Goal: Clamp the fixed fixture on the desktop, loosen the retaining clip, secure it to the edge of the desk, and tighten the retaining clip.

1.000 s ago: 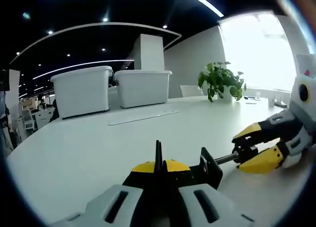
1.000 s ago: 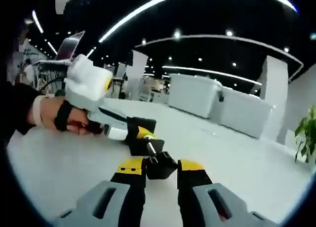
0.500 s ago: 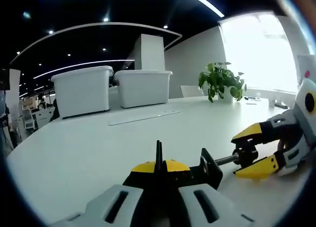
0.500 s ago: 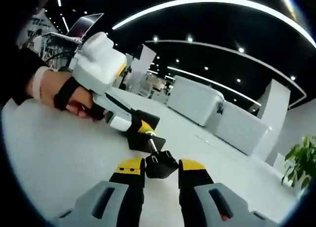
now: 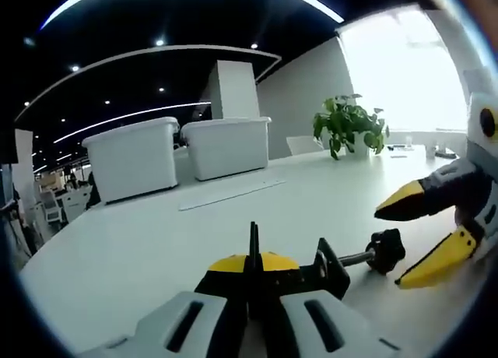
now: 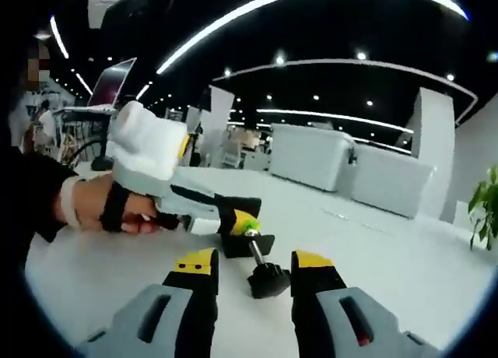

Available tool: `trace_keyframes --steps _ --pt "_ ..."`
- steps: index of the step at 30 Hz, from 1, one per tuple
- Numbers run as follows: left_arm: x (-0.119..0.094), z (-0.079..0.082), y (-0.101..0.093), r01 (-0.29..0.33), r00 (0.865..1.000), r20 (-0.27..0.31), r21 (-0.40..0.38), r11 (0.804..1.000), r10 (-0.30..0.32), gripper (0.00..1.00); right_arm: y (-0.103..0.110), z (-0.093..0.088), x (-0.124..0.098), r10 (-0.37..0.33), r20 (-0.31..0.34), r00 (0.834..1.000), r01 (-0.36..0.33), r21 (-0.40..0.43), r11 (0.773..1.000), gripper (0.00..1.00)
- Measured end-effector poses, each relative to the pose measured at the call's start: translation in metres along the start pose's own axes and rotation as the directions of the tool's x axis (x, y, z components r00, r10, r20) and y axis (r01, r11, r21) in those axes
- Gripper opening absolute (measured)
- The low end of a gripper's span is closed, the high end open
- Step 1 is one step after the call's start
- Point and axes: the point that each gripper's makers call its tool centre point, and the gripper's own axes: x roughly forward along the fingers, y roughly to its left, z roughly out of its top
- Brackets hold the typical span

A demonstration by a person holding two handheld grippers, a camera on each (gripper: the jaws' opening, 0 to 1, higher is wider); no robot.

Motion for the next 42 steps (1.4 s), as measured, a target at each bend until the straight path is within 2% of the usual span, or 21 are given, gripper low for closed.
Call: trace_keyframes --steps 1,3,6,9,11,12,15,19,22,23,26,29,31,33,35,37,40,42 --pt "0.000 0.000 0.000 0.000 1.000 0.001 0.003 1.000 0.000 0.03 -0.001 -0.002 0.000 0.005 -0.026 1.000 -0.004 0.047 0.999 0.34" --pt "0.000 0.002 0.000 -0.001 1.000 0.006 0.012 1.000 0.001 0.03 -0.007 0.004 0.001 0.000 -0.005 1.000 0.001 0.150 0.989 0.32" --pt "-0.001 0.004 -0.001 -0.002 1.000 0.010 -0.010 1.000 0.002 0.03 -0.014 0.009 0.000 -0.013 0.018 1.000 0.010 0.151 0.988 0.33" --pt "-0.002 0.004 -0.002 -0.002 1.000 0.012 -0.012 1.000 0.002 0.03 -0.013 0.005 0.002 -0.030 -0.002 1.000 0.030 0.095 0.995 0.38" --pt "-0.002 0.005 -0.002 -0.003 1.000 0.015 -0.008 1.000 0.003 0.03 -0.012 0.006 0.003 -0.049 -0.007 0.999 0.049 -0.028 0.998 0.32" --pt "-0.003 0.006 -0.003 -0.003 1.000 0.017 -0.009 1.000 0.003 0.03 -0.012 0.008 0.003 -0.066 -0.011 0.998 0.065 -0.101 0.993 0.28" --pt "-0.006 0.007 -0.004 -0.005 1.000 0.020 -0.012 1.000 0.005 0.03 -0.012 0.012 0.007 -0.121 -0.044 0.992 0.104 -0.282 0.954 0.26" --pt "-0.009 0.007 -0.005 -0.005 1.000 0.021 -0.015 1.000 0.005 0.03 0.001 0.010 0.016 -0.132 -0.101 0.986 0.082 -0.395 0.915 0.26" --pt "-0.010 0.008 -0.005 -0.005 1.000 0.021 -0.017 1.000 0.006 0.03 0.007 0.009 0.027 -0.148 -0.128 0.981 0.066 -0.495 0.866 0.26" --pt "-0.011 0.008 -0.006 -0.005 1.000 0.021 -0.018 1.000 0.005 0.03 0.007 0.009 0.030 -0.161 -0.124 0.979 0.075 -0.511 0.856 0.26" --pt "-0.012 0.008 -0.006 -0.003 1.000 0.021 -0.018 1.000 0.004 0.03 0.005 0.008 0.037 -0.181 -0.121 0.976 0.100 -0.490 0.866 0.24" --pt "-0.014 0.008 -0.007 -0.003 1.000 0.022 -0.019 1.000 0.003 0.03 -0.007 0.005 0.049 -0.227 -0.133 0.965 0.113 -0.571 0.813 0.20" --pt "-0.015 0.008 -0.006 -0.003 1.000 0.023 -0.030 1.000 0.004 0.03 -0.005 -0.002 0.052 -0.235 -0.156 0.959 0.106 -0.572 0.813 0.20" --pt "-0.013 0.008 -0.004 -0.006 1.000 0.022 -0.026 1.000 0.007 0.03 -0.005 -0.005 0.055 -0.239 -0.169 0.956 0.088 -0.614 0.784 0.20" --pt "-0.012 0.009 -0.003 -0.004 1.000 0.022 -0.034 0.999 0.005 0.03 -0.003 -0.006 0.058 -0.239 -0.176 0.955 0.078 -0.628 0.775 0.20" --pt "-0.005 0.010 0.000 -0.002 1.000 0.024 -0.040 0.999 0.003 0.03 -0.007 -0.006 0.060 -0.266 -0.177 0.948 0.078 -0.678 0.731 0.18" --pt "-0.001 0.009 0.002 -0.002 1.000 0.020 -0.039 0.999 0.003 0.03 -0.006 -0.008 0.063 -0.278 -0.185 0.943 0.068 -0.710 0.701 0.13" --pt "-0.001 0.009 0.002 -0.001 1.000 0.020 -0.035 0.999 0.002 0.03 -0.009 -0.007 0.063 -0.308 -0.186 0.933 0.064 -0.757 0.651 0.08"
